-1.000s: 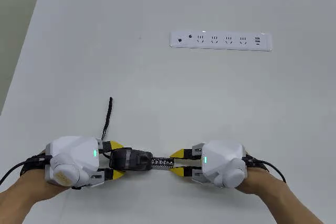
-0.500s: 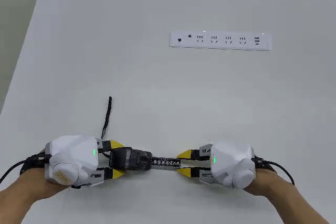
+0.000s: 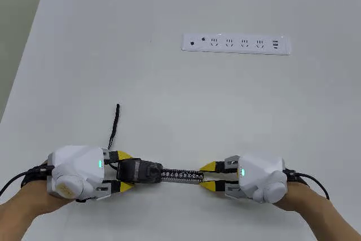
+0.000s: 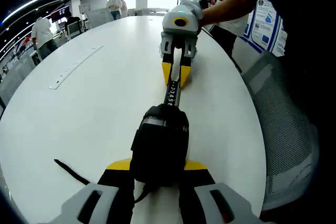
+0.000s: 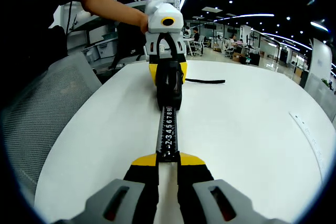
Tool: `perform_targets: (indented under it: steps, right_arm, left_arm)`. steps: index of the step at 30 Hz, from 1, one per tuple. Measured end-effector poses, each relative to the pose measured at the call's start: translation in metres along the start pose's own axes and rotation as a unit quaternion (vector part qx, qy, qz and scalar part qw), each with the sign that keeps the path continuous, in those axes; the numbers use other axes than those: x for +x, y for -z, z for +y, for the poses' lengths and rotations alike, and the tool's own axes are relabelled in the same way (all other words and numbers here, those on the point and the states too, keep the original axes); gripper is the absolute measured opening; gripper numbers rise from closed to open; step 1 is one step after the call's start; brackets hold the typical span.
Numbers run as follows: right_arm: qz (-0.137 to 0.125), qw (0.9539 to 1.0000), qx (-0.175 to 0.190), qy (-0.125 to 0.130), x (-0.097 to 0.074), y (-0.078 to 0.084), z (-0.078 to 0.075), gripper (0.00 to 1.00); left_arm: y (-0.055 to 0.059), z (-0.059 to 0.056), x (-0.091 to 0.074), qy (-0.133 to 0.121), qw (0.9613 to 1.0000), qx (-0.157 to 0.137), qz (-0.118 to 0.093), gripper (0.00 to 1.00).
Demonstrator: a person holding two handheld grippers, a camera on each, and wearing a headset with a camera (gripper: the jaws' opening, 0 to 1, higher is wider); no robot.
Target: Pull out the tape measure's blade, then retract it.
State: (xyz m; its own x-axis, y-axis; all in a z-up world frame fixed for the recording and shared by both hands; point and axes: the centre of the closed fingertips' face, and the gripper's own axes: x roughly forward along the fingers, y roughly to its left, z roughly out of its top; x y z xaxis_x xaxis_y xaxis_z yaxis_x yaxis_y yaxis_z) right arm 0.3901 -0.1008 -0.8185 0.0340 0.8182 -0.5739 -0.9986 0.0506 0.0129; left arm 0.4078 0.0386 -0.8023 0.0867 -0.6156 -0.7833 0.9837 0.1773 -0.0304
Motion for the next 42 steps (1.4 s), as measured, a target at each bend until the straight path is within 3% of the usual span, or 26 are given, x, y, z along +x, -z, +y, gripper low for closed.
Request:
perform_targets:
  steps: [32,39,40,42]
  right_arm:
    - [0.013,0.9999,0.009,-0.001,-0.042,0.031,0.001,0.11]
    - [0.015,0.9998,0.009,0.0,-0.044,0.033,0.001,0.11]
    - [0.023,0.9997,0.012,0.001,-0.058,0.044,0.002,0.11]
    - [0.023,0.9996,0.013,0.001,-0.06,0.045,0.003,0.11]
  left_arm:
    - [-0.001,-0.001,0.001,-0.003,1.0,-0.005,-0.004,0.29]
    - [-0.001,-0.001,0.001,-0.003,1.0,-0.005,-0.004,0.29]
    - [-0.001,-0.001,0.001,-0.003,1.0,-0.006,-0.005,0.29]
    - [-0.001,-0.001,0.001,-0.003,1.0,-0.006,-0.005,0.29]
